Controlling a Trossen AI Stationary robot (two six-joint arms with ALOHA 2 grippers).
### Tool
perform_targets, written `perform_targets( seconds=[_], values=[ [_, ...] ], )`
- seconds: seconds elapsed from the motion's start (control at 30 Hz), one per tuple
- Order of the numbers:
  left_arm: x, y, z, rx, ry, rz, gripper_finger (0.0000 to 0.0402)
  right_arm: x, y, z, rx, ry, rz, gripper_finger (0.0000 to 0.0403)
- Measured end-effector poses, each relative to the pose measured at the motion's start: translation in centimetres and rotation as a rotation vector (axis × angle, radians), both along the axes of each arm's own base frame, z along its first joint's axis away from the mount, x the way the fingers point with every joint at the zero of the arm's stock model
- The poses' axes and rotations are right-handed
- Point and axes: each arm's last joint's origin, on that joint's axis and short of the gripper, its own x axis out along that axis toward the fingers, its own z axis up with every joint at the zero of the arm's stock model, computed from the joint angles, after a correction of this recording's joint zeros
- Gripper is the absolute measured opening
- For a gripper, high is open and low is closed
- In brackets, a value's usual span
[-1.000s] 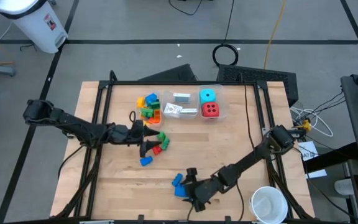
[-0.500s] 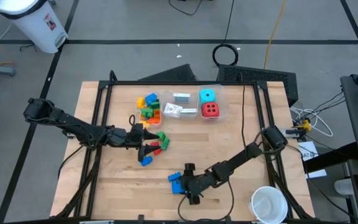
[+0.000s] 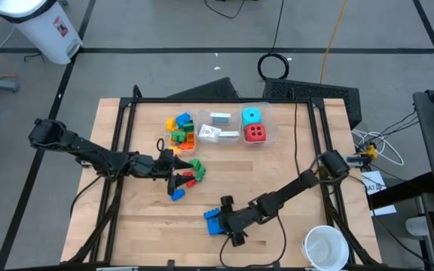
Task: Pick & Place Toys
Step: Put the blue game piece into the left transparent bin
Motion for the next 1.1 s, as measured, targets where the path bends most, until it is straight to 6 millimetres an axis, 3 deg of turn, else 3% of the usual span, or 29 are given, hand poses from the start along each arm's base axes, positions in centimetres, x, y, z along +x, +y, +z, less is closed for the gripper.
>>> perform_targets(
  seconds=[0.2,0.37,0.57,0.83,1.1],
  values=[
    [0.0,0.0,-0.1,-0.091,-0.002,0.021,0.0283,-1.0,0.7,4.4,-0.052,-0.125,0.059,0.0230],
    [0.7,-0.2,-0.6,-0.201,-0.012,0.044,0.0283,-2.0,0.9,6.9,-0.314,-0.248,-0.050,0.0234],
    [2.2,-0.6,-1.1,-0.256,-0.096,0.041,0.0283,-1.8,-0.7,7.3,-0.650,-0.272,-0.243,0.0230],
    [4.4,-1.4,0.1,-0.185,-0.146,-0.071,0.0283,-0.1,-3.9,7.6,-0.722,-0.255,-0.293,0.0238],
    [4.9,-1.0,0.8,-0.092,-0.169,-0.080,0.0283,1.1,-5.8,9.0,-0.838,-0.324,-0.370,0.0234]
  ],
)
